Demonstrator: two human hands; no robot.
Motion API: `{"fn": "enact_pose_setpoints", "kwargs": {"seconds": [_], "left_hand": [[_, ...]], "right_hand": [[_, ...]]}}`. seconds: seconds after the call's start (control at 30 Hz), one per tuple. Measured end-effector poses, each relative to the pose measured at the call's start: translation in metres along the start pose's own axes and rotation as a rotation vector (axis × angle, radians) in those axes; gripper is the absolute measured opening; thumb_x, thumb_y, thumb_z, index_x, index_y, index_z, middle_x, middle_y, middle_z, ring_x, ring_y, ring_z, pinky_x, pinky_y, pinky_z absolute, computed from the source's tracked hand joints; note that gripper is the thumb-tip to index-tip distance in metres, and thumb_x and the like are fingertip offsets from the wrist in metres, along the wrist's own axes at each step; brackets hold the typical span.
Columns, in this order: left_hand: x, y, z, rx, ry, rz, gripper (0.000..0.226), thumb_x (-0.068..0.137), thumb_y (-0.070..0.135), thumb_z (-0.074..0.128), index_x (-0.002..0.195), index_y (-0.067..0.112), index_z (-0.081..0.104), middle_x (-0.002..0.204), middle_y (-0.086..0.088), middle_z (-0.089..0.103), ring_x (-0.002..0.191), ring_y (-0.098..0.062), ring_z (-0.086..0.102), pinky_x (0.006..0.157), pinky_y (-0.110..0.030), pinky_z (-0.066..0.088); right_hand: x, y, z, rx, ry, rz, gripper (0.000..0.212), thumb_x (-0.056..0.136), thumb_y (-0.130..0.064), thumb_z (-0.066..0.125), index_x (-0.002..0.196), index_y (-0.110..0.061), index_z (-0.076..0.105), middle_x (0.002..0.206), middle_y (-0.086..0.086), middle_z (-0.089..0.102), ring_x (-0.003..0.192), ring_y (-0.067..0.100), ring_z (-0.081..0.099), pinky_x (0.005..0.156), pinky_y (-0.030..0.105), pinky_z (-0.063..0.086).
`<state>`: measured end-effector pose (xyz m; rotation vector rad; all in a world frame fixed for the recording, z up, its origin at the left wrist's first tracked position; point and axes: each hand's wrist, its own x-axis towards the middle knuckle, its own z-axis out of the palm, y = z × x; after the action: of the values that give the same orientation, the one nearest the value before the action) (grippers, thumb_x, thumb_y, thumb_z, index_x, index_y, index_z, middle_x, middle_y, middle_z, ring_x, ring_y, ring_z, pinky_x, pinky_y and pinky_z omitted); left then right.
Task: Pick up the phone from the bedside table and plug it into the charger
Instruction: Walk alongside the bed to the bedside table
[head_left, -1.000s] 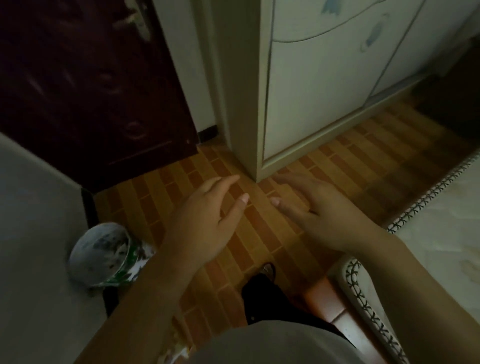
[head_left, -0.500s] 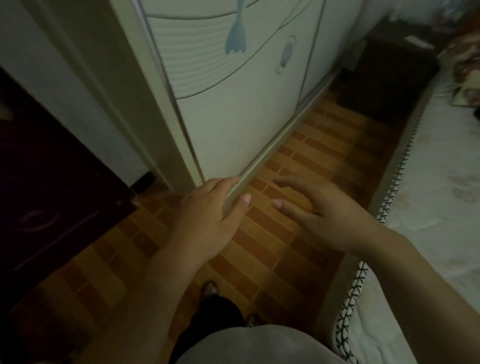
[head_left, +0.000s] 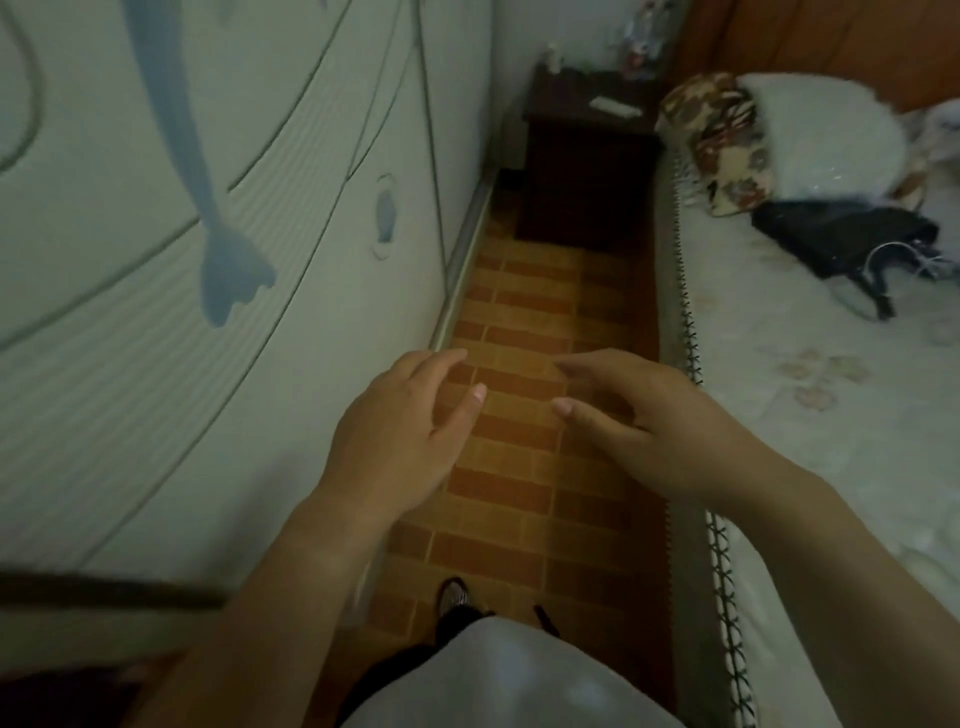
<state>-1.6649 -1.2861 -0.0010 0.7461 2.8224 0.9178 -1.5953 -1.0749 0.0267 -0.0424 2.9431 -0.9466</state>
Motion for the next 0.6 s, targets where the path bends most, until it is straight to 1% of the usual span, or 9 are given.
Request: {"fn": "enact_pose_setpoints", "kwargs": {"seconds": [0.1, 0.17, 0.2, 0.27, 0.37, 0.5, 0.6], "left_hand": [[0.074, 0.000, 0.001, -0.005, -0.044, 0.102, 0.052, 0.088, 0.056, 0.033, 0.132, 0.029, 0.041, 0.137, 0.003, 0.047, 0.120, -0.014, 0.046, 0.095, -0.036, 0.042], [0.117, 0.005, 0.009, -0.028, -0.092, 0.152, 0.051, 0.087, 0.058, 0.032, 0.131, 0.033, 0.040, 0.137, 0.005, 0.046, 0.122, -0.013, 0.045, 0.097, -0.039, 0.042], [0.136, 0.009, 0.014, -0.039, -0.118, 0.179, 0.051, 0.087, 0.059, 0.032, 0.131, 0.035, 0.039, 0.137, 0.006, 0.046, 0.122, -0.012, 0.044, 0.097, -0.038, 0.042], [0.172, 0.016, 0.027, -0.051, -0.159, 0.236, 0.049, 0.086, 0.060, 0.032, 0.130, 0.038, 0.038, 0.138, 0.008, 0.045, 0.123, -0.010, 0.042, 0.094, -0.030, 0.038], [0.230, 0.026, 0.046, -0.046, -0.207, 0.321, 0.047, 0.088, 0.058, 0.033, 0.130, 0.038, 0.039, 0.137, 0.010, 0.046, 0.121, -0.005, 0.041, 0.089, -0.024, 0.033], [0.324, 0.037, 0.067, 0.000, -0.233, 0.371, 0.048, 0.088, 0.056, 0.034, 0.131, 0.036, 0.038, 0.138, 0.008, 0.044, 0.121, -0.007, 0.042, 0.088, -0.024, 0.034], [0.401, 0.052, 0.076, 0.033, -0.222, 0.373, 0.049, 0.088, 0.056, 0.034, 0.132, 0.034, 0.038, 0.139, 0.007, 0.043, 0.122, -0.010, 0.042, 0.090, -0.028, 0.036]], "right_hand": [[0.040, 0.016, -0.017, -0.015, 0.062, 0.092, 0.065, 0.078, -0.068, 0.032, 0.134, -0.035, 0.040, 0.138, -0.010, 0.047, 0.118, 0.005, 0.044, 0.088, 0.022, 0.037], [0.058, 0.031, -0.027, 0.014, 0.105, 0.152, 0.064, 0.079, -0.067, 0.034, 0.135, -0.036, 0.038, 0.139, -0.011, 0.046, 0.116, 0.000, 0.042, 0.086, 0.018, 0.035], [0.065, 0.039, -0.033, 0.023, 0.123, 0.178, 0.065, 0.079, -0.067, 0.034, 0.136, -0.036, 0.037, 0.139, -0.012, 0.045, 0.114, -0.003, 0.039, 0.084, 0.016, 0.033], [0.082, 0.058, -0.044, 0.027, 0.152, 0.225, 0.066, 0.078, -0.067, 0.034, 0.136, -0.036, 0.036, 0.140, -0.012, 0.043, 0.111, -0.006, 0.035, 0.081, 0.009, 0.029], [0.117, 0.094, -0.060, 0.045, 0.204, 0.269, 0.062, 0.081, -0.063, 0.038, 0.136, -0.034, 0.038, 0.140, -0.012, 0.043, 0.108, -0.012, 0.031, 0.076, 0.000, 0.027], [0.182, 0.149, -0.087, 0.067, 0.253, 0.281, 0.061, 0.082, -0.063, 0.039, 0.136, -0.034, 0.038, 0.139, -0.013, 0.043, 0.109, -0.010, 0.033, 0.076, 0.004, 0.028], [0.239, 0.190, -0.121, 0.048, 0.268, 0.272, 0.057, 0.085, -0.058, 0.043, 0.136, -0.034, 0.038, 0.140, -0.012, 0.043, 0.107, -0.009, 0.033, 0.075, 0.003, 0.027]]}}
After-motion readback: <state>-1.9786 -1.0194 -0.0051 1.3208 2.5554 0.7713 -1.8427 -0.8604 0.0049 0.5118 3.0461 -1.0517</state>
